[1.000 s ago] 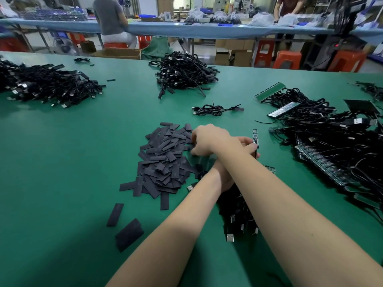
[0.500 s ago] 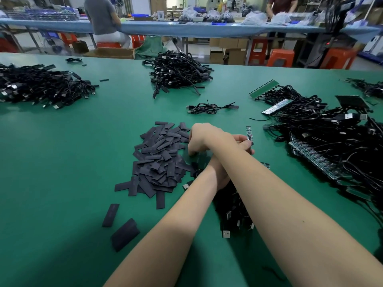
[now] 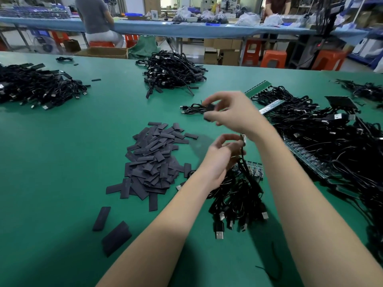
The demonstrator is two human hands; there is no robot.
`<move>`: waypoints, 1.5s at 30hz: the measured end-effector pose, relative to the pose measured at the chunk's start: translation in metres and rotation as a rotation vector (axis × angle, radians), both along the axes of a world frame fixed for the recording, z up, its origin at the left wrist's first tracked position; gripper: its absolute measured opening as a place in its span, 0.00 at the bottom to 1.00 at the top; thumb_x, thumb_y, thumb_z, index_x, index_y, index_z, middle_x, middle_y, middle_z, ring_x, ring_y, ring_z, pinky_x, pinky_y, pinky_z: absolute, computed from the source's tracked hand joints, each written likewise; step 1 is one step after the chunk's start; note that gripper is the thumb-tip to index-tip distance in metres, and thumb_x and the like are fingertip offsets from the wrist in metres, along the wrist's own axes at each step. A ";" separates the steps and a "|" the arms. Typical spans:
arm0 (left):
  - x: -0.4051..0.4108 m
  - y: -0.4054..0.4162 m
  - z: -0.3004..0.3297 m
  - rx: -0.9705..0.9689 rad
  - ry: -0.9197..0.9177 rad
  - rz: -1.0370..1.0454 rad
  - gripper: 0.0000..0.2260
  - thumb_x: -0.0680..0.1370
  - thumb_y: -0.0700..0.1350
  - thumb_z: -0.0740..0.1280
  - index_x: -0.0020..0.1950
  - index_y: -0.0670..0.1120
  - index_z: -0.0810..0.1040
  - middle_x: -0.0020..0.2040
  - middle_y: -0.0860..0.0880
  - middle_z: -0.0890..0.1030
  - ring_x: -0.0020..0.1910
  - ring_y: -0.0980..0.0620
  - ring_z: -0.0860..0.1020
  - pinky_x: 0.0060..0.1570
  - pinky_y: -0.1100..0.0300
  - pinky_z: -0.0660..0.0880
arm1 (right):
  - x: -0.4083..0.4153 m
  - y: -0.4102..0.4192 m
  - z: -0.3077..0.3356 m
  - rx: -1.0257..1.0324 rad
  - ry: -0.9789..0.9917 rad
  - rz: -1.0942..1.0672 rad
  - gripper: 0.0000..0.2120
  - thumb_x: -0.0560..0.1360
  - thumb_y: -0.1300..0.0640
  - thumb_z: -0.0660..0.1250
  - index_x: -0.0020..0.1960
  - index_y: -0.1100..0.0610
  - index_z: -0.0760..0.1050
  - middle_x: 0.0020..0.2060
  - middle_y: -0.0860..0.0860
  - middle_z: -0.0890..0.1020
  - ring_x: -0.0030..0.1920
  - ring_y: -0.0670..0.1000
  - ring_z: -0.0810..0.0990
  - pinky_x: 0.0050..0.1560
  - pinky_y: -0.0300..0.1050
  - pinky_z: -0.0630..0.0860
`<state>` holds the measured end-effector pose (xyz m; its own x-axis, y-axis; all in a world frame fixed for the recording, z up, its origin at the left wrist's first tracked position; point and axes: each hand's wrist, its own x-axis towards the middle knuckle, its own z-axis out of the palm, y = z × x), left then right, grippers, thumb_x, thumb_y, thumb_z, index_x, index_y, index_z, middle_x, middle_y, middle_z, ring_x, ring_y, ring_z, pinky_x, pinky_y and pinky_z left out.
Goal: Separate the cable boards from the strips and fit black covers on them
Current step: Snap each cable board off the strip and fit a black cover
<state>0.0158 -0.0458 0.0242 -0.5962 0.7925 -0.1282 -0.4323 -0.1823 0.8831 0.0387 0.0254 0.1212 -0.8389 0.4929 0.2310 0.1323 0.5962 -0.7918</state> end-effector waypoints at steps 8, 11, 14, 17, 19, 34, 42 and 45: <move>0.002 -0.004 0.002 -0.003 0.059 -0.066 0.07 0.80 0.36 0.65 0.48 0.47 0.76 0.44 0.48 0.80 0.37 0.54 0.78 0.42 0.63 0.70 | 0.068 0.052 -0.048 -0.673 0.250 -0.227 0.08 0.74 0.70 0.72 0.49 0.58 0.81 0.39 0.54 0.82 0.33 0.48 0.77 0.31 0.33 0.71; 0.001 -0.004 0.002 0.010 0.054 -0.065 0.06 0.80 0.36 0.65 0.48 0.47 0.77 0.43 0.48 0.81 0.37 0.54 0.78 0.44 0.63 0.72 | 0.069 0.048 -0.060 -0.733 0.207 -0.215 0.07 0.74 0.69 0.72 0.50 0.60 0.82 0.36 0.52 0.81 0.29 0.45 0.74 0.31 0.34 0.70; 0.000 -0.004 0.000 0.045 0.046 -0.067 0.07 0.81 0.35 0.64 0.48 0.47 0.76 0.40 0.51 0.83 0.36 0.54 0.78 0.42 0.64 0.73 | 0.066 0.041 -0.062 -0.887 0.268 -0.164 0.08 0.75 0.69 0.70 0.51 0.60 0.81 0.36 0.51 0.80 0.31 0.46 0.74 0.30 0.33 0.70; 0.001 -0.005 0.001 0.063 0.032 -0.075 0.07 0.81 0.35 0.64 0.48 0.46 0.76 0.39 0.51 0.84 0.34 0.55 0.79 0.42 0.65 0.74 | 0.069 0.039 -0.061 -1.071 0.331 -0.071 0.09 0.74 0.67 0.71 0.52 0.58 0.79 0.36 0.50 0.81 0.32 0.45 0.78 0.31 0.32 0.74; 0.001 -0.004 0.001 0.067 0.028 -0.071 0.07 0.81 0.35 0.64 0.49 0.46 0.76 0.38 0.51 0.84 0.34 0.55 0.79 0.42 0.65 0.74 | 0.072 0.039 -0.060 -1.120 0.351 -0.037 0.11 0.69 0.63 0.74 0.51 0.57 0.80 0.37 0.50 0.82 0.33 0.44 0.80 0.36 0.31 0.77; 0.002 -0.006 0.001 0.072 0.057 -0.096 0.05 0.81 0.37 0.65 0.50 0.47 0.78 0.39 0.52 0.83 0.35 0.56 0.78 0.39 0.67 0.73 | 0.073 0.042 -0.062 -0.927 0.571 -0.140 0.06 0.74 0.67 0.73 0.50 0.61 0.83 0.41 0.54 0.85 0.43 0.48 0.83 0.50 0.37 0.79; 0.004 -0.007 0.002 0.083 0.087 -0.092 0.05 0.81 0.36 0.65 0.50 0.44 0.79 0.37 0.52 0.82 0.34 0.56 0.76 0.39 0.65 0.73 | 0.077 0.042 -0.062 -0.837 0.534 -0.146 0.06 0.74 0.68 0.72 0.51 0.63 0.82 0.39 0.52 0.85 0.42 0.47 0.84 0.49 0.37 0.80; 0.005 -0.008 0.002 0.098 0.092 -0.092 0.06 0.81 0.35 0.64 0.50 0.43 0.79 0.36 0.52 0.81 0.34 0.55 0.75 0.37 0.66 0.73 | 0.083 0.045 -0.059 -0.862 0.474 -0.110 0.08 0.71 0.65 0.75 0.50 0.62 0.83 0.41 0.53 0.85 0.43 0.48 0.83 0.49 0.37 0.80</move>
<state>0.0204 -0.0535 0.0258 -0.5263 0.8503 0.0040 -0.3691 -0.2327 0.8998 0.1221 0.0709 0.0622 -0.6918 0.7199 0.0567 -0.2903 -0.2054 -0.9346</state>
